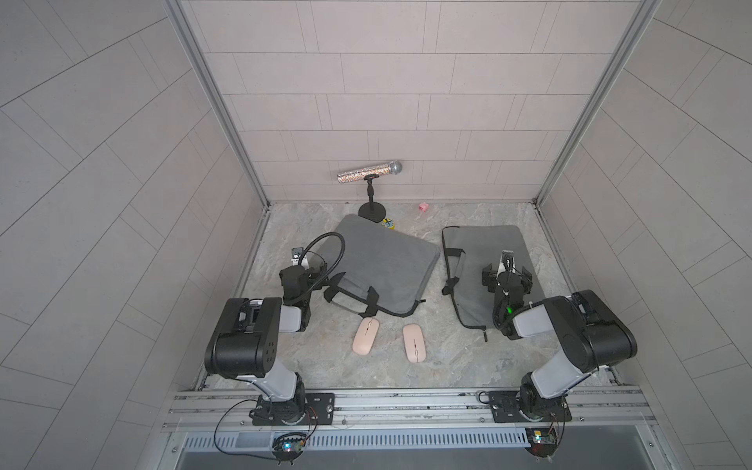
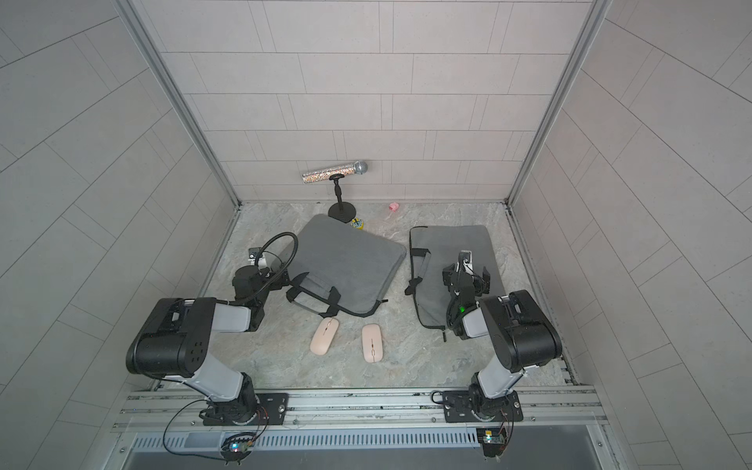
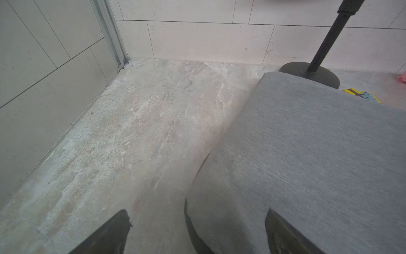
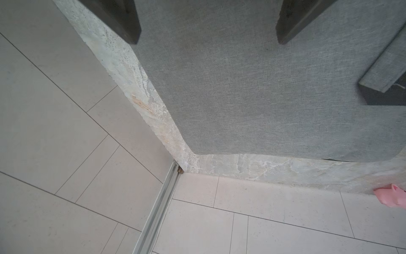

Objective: Put the mouse into the laptop bag
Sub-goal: Adjust the zippered laptop bag at the center of the board.

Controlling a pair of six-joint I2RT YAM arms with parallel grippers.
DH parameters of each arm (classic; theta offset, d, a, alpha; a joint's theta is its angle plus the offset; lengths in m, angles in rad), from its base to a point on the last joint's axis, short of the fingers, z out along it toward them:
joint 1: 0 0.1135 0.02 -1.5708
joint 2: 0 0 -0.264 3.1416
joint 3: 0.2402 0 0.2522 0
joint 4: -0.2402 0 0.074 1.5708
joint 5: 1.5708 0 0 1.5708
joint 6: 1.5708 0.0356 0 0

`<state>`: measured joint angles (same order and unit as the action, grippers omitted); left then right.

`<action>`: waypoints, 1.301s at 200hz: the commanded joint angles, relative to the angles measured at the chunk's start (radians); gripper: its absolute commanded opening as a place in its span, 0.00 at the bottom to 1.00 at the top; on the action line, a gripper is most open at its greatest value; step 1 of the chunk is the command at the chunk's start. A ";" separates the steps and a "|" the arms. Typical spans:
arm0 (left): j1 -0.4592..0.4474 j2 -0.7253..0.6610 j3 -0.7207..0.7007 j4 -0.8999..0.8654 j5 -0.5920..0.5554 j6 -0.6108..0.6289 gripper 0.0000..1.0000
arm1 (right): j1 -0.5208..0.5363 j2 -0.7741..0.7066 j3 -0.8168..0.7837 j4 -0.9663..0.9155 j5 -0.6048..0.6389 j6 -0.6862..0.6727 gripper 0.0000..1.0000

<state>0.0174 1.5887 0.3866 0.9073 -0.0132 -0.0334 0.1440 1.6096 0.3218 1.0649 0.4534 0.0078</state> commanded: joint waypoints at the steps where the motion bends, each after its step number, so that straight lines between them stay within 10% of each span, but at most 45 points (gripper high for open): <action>1: -0.002 -0.006 0.011 0.010 -0.007 0.007 1.00 | 0.001 -0.016 0.009 0.004 0.014 -0.011 1.00; 260: -0.020 -0.066 0.013 -0.034 -0.062 0.012 1.00 | 0.014 -0.060 -0.056 0.098 0.015 -0.024 1.00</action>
<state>0.0151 1.5860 0.3866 0.9054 -0.0166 -0.0303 0.1471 1.6054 0.3107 1.0920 0.4572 0.0063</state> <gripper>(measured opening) 0.995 0.997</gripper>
